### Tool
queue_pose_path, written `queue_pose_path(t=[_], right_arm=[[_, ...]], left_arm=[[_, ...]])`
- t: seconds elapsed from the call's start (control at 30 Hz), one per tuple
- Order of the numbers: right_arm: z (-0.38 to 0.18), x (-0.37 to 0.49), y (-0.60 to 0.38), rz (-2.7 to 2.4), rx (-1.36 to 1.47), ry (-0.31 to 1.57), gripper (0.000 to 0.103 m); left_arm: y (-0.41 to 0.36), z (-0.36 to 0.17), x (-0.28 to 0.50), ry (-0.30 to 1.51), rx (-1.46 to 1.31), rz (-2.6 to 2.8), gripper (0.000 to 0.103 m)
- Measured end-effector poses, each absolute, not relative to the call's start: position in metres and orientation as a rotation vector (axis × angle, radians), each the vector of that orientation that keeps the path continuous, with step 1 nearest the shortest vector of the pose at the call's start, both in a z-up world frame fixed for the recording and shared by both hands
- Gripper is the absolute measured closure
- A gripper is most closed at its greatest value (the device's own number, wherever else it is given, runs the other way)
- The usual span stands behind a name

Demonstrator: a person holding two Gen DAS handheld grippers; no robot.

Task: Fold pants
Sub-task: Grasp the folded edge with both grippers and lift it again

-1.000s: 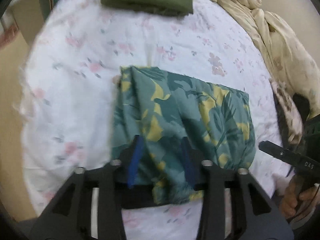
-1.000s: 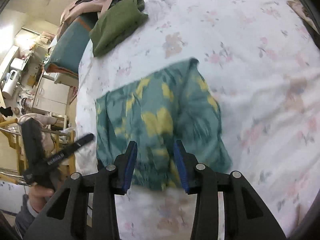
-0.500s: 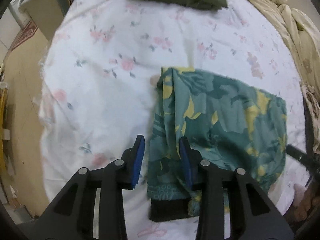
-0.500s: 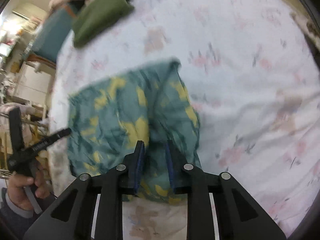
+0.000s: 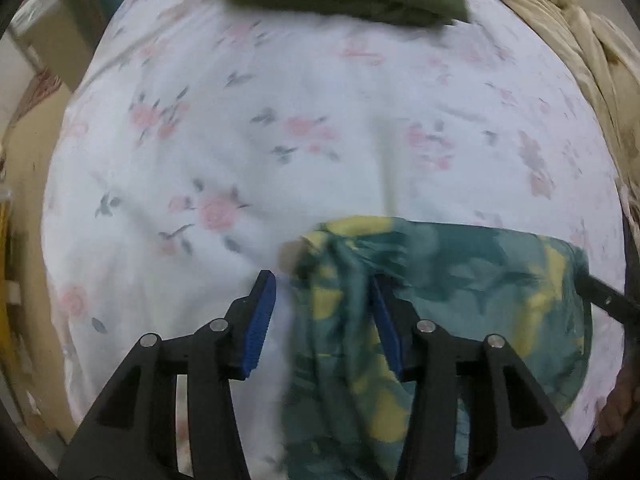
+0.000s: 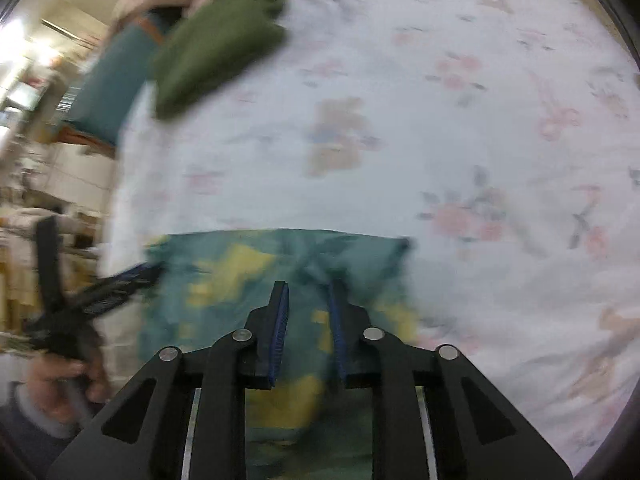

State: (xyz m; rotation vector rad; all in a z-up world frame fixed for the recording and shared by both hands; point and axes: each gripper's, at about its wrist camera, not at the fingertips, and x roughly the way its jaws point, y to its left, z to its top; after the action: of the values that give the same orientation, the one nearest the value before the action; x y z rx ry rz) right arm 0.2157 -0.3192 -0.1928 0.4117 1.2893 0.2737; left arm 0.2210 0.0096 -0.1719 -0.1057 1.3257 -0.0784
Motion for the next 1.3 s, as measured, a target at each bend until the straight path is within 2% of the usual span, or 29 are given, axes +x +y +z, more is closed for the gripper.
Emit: queue_pose_path(t=[0.03, 0.07, 0.1, 0.13, 0.33, 0.4, 0.43, 0.47, 0.63, 0.73, 0.8, 0.83, 0.87, 0.93, 0.97, 1.1, 1.2, 1.3], right_arm=[[-0.197, 0.217, -0.325, 0.255, 0.409, 1.303, 0.090], [-0.198, 0.218, -0.330, 0.233, 0.405, 1.306, 0.091], [-0.194, 0.218, -0.338, 0.211, 0.405, 1.302, 0.090], [-0.192, 0.218, -0.343, 0.205, 0.404, 1.300, 0.083], [-0.170, 0.224, -0.368, 0.295, 0.466, 1.251, 0.080], [-0.171, 0.228, -0.375, 0.305, 0.515, 1.251, 0.061], [-0.174, 0.229, -0.376, 0.317, 0.547, 1.255, 0.039], [-0.178, 0.230, -0.378, 0.329, 0.571, 1.260, 0.036], [-0.200, 0.235, -0.373, 0.340, 0.616, 1.310, 0.036], [-0.214, 0.237, -0.365, 0.357, 0.584, 1.350, 0.039], [-0.219, 0.237, -0.358, 0.378, 0.554, 1.362, 0.045], [-0.219, 0.238, -0.356, 0.391, 0.543, 1.358, 0.054], [-0.220, 0.240, -0.353, 0.411, 0.542, 1.363, 0.072], [-0.220, 0.243, -0.346, 0.440, 0.522, 1.379, 0.079], [-0.215, 0.245, -0.344, 0.467, 0.499, 1.368, 0.087], [-0.191, 0.256, -0.348, 0.490, 0.433, 1.292, 0.091], [-0.153, 0.269, -0.356, 0.478, 0.401, 1.112, 0.092], [-0.141, 0.271, -0.345, 0.469, 0.284, 1.068, 0.092]], left_arm=[[0.014, -0.171, 0.223, 1.328, -0.115, -0.078, 0.057], [0.016, -0.168, 0.224, 1.331, -0.094, -0.062, 0.057], [0.018, -0.163, 0.224, 1.330, -0.065, -0.042, 0.057], [0.020, -0.160, 0.224, 1.326, -0.049, -0.033, 0.057], [0.043, -0.143, 0.237, 1.351, -0.185, -0.146, 0.057], [0.053, -0.137, 0.243, 1.309, -0.283, -0.163, 0.050], [0.056, -0.137, 0.245, 1.296, -0.328, -0.169, 0.043], [0.057, -0.139, 0.248, 1.296, -0.368, -0.179, 0.041], [0.038, -0.168, 0.257, 1.362, -0.371, -0.273, 0.043], [0.016, -0.176, 0.252, 1.375, -0.202, -0.304, 0.043], [0.004, -0.177, 0.249, 1.356, -0.099, -0.340, 0.047], [0.002, -0.176, 0.249, 1.356, -0.104, -0.368, 0.059], [0.001, -0.176, 0.251, 1.365, -0.115, -0.392, 0.078], [-0.003, -0.176, 0.253, 1.399, -0.143, -0.452, 0.098], [-0.004, -0.174, 0.255, 1.394, -0.137, -0.463, 0.099], [-0.005, -0.143, 0.269, 1.278, -0.094, -0.465, 0.099], [-0.018, -0.105, 0.280, 1.084, 0.042, -0.467, 0.099], [-0.036, -0.103, 0.283, 1.029, 0.186, -0.468, 0.099]])
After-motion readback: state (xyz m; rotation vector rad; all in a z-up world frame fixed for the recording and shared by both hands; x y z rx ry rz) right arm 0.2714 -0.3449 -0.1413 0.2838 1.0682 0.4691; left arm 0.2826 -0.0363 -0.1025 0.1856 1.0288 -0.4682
